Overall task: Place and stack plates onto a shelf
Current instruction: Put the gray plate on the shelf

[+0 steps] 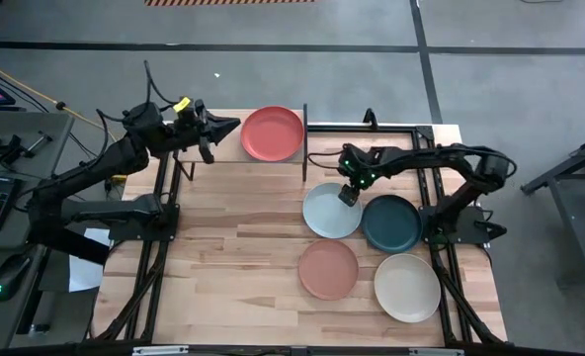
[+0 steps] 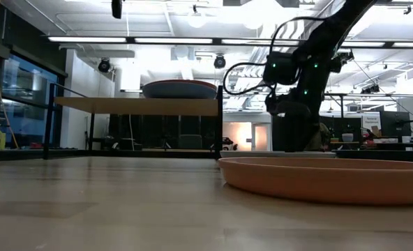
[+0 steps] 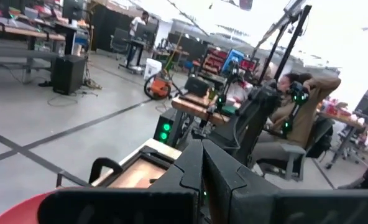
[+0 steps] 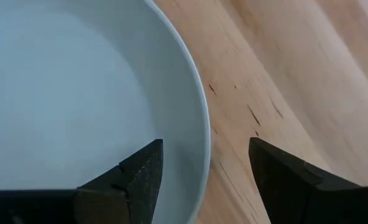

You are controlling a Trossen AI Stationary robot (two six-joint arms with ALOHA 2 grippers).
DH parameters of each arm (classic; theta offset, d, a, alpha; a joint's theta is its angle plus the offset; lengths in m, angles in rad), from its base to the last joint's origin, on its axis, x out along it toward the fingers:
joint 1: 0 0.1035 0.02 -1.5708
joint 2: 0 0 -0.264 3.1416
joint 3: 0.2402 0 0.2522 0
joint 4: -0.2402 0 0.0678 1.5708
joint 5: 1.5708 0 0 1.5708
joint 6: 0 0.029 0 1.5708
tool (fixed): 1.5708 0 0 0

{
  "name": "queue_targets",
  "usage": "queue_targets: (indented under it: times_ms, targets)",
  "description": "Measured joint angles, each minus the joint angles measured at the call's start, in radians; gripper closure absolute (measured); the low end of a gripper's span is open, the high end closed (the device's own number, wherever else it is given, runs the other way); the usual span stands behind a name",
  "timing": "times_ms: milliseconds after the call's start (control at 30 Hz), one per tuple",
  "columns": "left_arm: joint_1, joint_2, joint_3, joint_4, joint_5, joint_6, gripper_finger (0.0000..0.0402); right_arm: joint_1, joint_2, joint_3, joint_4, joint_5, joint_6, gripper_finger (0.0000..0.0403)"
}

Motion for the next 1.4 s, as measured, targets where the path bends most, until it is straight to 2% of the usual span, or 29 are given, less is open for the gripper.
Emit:
queue_targets:
  times_ms: [133,233,300,433,467,733,1067,1267,1400]
  targets:
    - [-0.010,0.022,0.000,0.001,0.000,-0.007,0.0401,-0.001,0.031,0.000,0.009,-0.019,0.003,0.0185]
    - [-0.020,0.040,0.000,-0.001,0.001,0.000,0.0401,0.008,0.040,0.000,0.007,-0.041,0.003,0.0209]
    - [-0.024,0.048,0.000,0.001,0.001,0.016,0.0401,0.017,0.041,0.000,-0.003,-0.039,-0.001,0.0247]
    - [-0.022,0.051,0.000,0.001,0.000,0.051,0.0401,0.026,0.036,0.001,-0.031,-0.047,0.007,0.0367]
    - [-0.022,0.051,0.000,0.002,0.000,0.059,0.0399,0.026,0.035,0.002,-0.033,-0.054,0.009,0.0382]
    - [-0.022,0.050,0.000,0.001,-0.038,0.135,0.0378,0.000,-0.053,0.001,-0.097,-0.117,0.032,0.0398]
    - [0.034,0.030,0.002,0.023,-0.070,0.171,0.0332,-0.016,-0.332,0.000,-0.204,-0.266,0.053,0.0402]
    - [0.092,0.012,0.002,0.019,-0.069,0.160,0.0283,0.053,-0.452,0.017,-0.204,-0.306,0.180,0.0403]
    - [0.099,0.011,0.003,0.017,-0.053,0.135,0.0246,0.149,-0.455,0.132,-0.198,-0.263,0.222,0.0403]
